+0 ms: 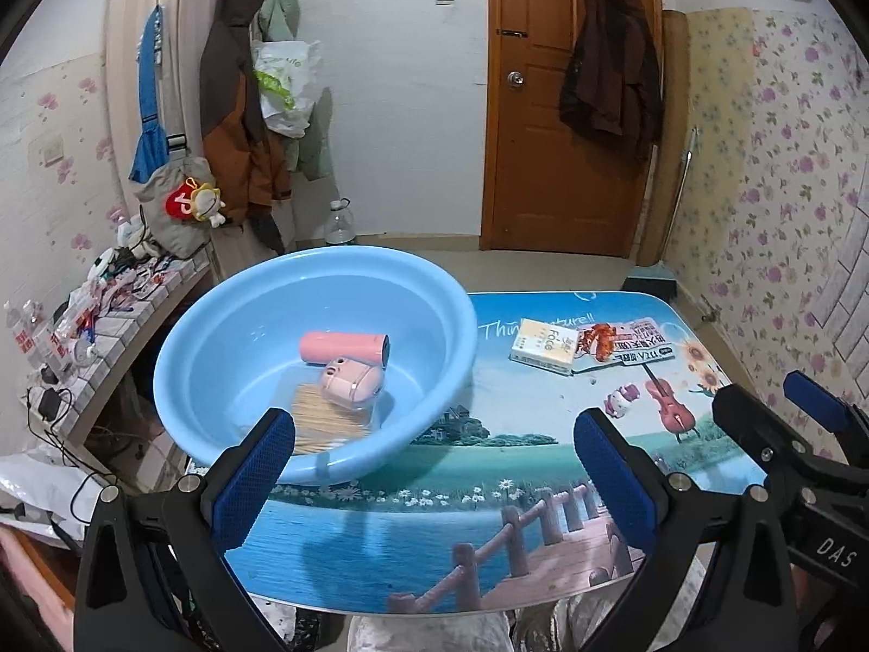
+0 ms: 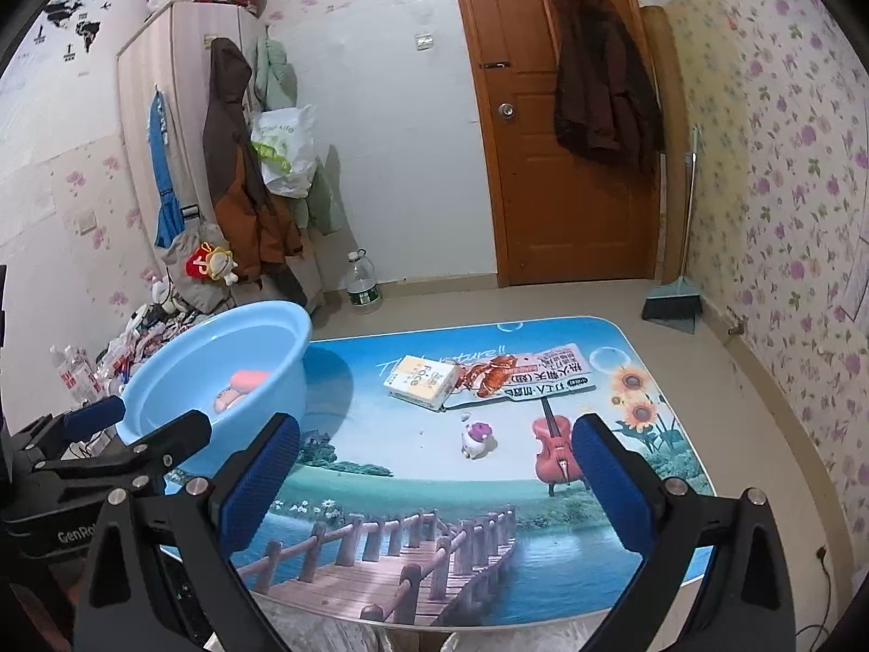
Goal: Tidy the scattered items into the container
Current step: 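Withdraw both open grippers from the basin back over the table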
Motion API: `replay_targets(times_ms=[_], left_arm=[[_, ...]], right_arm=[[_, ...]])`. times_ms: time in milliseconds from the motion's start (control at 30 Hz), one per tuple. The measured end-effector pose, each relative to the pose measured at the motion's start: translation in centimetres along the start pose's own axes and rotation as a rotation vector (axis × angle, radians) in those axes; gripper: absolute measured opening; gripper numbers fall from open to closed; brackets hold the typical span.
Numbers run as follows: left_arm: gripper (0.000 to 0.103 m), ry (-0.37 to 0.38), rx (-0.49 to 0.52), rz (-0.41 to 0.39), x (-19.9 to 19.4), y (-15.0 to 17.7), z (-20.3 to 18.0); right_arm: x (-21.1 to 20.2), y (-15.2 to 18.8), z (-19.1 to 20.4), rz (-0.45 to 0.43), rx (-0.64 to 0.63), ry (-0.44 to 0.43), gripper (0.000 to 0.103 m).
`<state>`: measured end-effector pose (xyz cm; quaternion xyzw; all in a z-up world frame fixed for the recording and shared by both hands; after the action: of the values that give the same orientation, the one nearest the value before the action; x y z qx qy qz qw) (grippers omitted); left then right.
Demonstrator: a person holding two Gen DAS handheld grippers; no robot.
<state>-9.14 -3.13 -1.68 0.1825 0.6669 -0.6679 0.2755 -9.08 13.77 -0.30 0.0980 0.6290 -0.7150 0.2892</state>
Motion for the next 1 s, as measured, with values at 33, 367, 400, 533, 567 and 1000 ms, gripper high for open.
replay_targets(times_ms=[33, 367, 400, 533, 567, 1000], left_arm=[[0.103, -0.002, 0.000, 0.000, 0.1, 0.0, 0.0], [0.103, 0.003, -0.054, 0.040, 1.2, 1.0, 0.8], [0.103, 0.003, -0.053, 0.040, 1.1, 1.1, 0.8], [0.103, -0.003, -0.035, 0.025, 0.9, 1.0, 0.5], [0.103, -0.003, -0.031, 0.025, 0.9, 1.0, 0.4], [0.103, 0.005, -0.027, 0.036, 1.1, 1.4, 0.3]], right_arm=[[0.1, 0.2, -0.2, 0.006, 0.006, -0.001, 0.101], [0.8, 1.4, -1.6, 0.022, 0.034, 0.023, 0.101], [0.8, 1.5, -1.6, 0.022, 0.036, 0.025, 0.101], [1.1, 1.7, -1.7, 0.025, 0.042, 0.029, 0.101], [1.1, 1.8, -1.7, 0.025, 0.042, 0.030, 0.101], [1.8, 2.4, -2.0, 0.040, 0.053, 0.035, 0.101]])
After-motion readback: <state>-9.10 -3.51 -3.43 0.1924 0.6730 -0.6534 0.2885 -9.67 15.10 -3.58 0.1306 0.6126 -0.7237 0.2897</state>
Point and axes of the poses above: each gripper's, at about its wrist camera, not at the fingertips, and x roughly the way its jaws point, z to its left, y to its underside, the point moved 9 cm from there along x, roughly the way its jaws point, and after that the axes turned 4 degrees about -y, right-handed, at the moved point
